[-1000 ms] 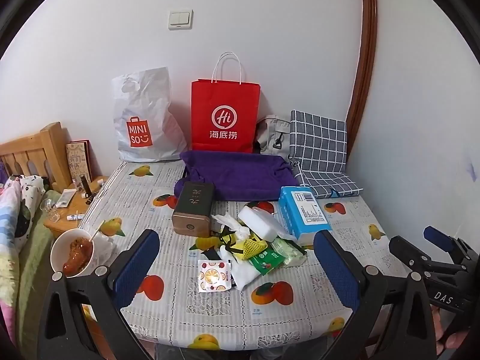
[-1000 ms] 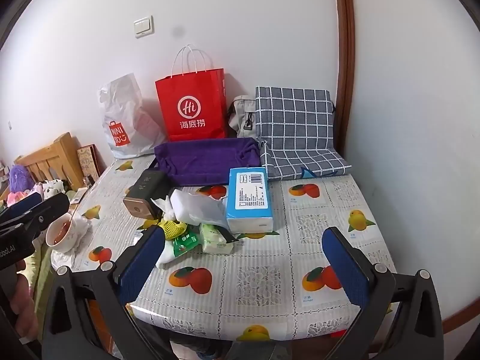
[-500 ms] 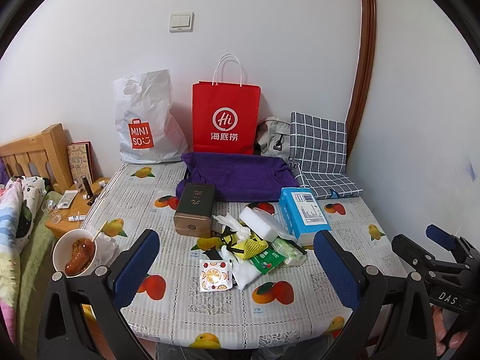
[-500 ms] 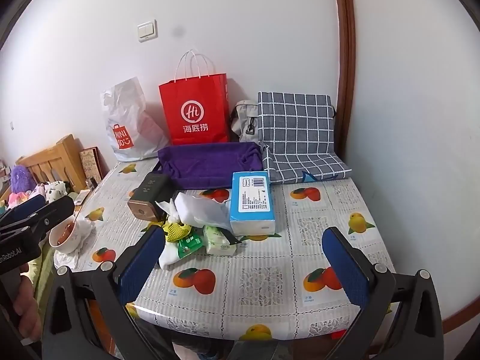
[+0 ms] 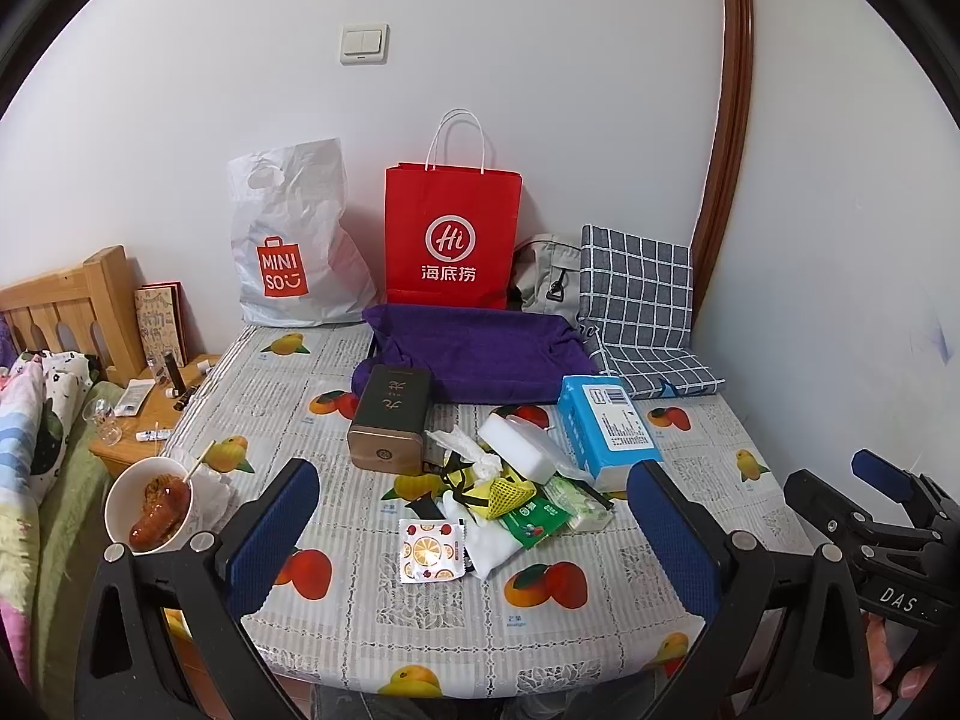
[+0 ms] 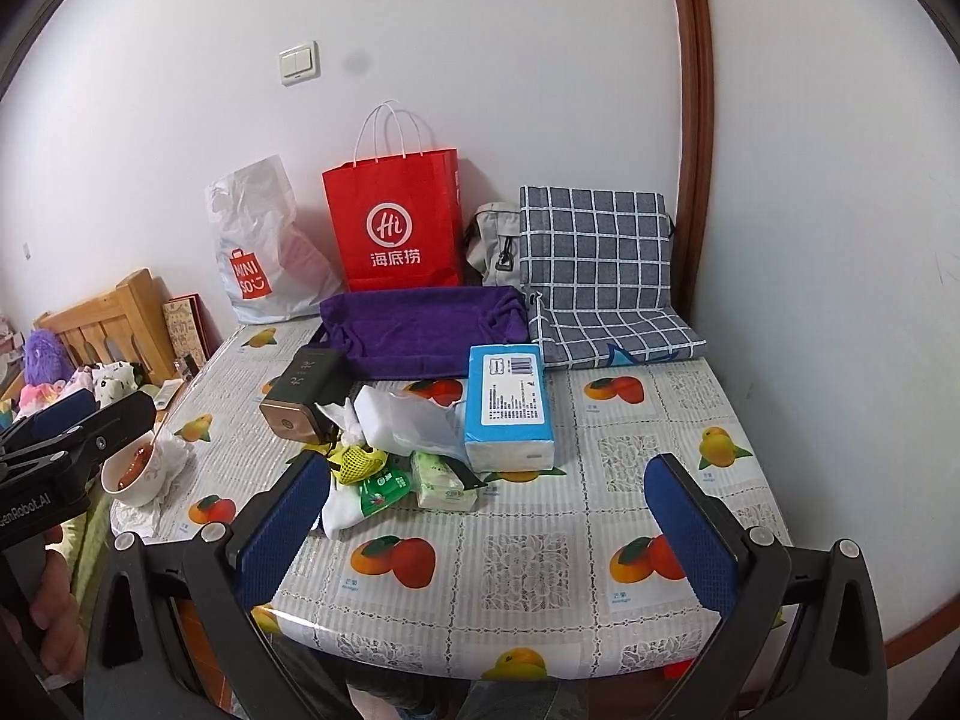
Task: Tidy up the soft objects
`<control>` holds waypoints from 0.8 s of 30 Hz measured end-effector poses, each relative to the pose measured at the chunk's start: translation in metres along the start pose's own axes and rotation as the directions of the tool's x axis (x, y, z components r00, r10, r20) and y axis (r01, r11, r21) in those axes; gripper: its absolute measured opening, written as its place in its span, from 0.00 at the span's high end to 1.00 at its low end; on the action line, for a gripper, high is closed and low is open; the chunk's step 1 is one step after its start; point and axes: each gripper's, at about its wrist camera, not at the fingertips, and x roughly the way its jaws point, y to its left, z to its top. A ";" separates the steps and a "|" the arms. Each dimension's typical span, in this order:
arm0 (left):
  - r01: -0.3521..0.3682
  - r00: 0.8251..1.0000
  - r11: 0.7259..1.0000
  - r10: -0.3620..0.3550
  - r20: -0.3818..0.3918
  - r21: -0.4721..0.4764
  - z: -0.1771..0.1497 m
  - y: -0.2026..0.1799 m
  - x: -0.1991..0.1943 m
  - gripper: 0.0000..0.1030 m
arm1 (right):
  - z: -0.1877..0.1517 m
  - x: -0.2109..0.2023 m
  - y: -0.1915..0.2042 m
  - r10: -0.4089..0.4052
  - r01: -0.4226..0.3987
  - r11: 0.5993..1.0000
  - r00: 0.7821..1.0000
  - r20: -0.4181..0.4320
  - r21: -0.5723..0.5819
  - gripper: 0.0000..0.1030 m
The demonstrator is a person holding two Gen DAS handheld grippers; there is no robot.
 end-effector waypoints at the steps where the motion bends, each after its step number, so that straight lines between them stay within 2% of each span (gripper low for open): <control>1: -0.001 1.000 1.000 0.001 0.001 0.000 0.000 0.000 0.000 0.00 | 0.000 0.000 0.000 0.002 -0.002 1.000 1.000 0.000 -0.001 0.00; 24: 0.001 1.000 1.000 -0.001 0.003 0.001 0.001 0.002 -0.003 0.00 | 0.001 -0.003 0.005 0.005 -0.005 1.000 1.000 0.006 -0.011 0.00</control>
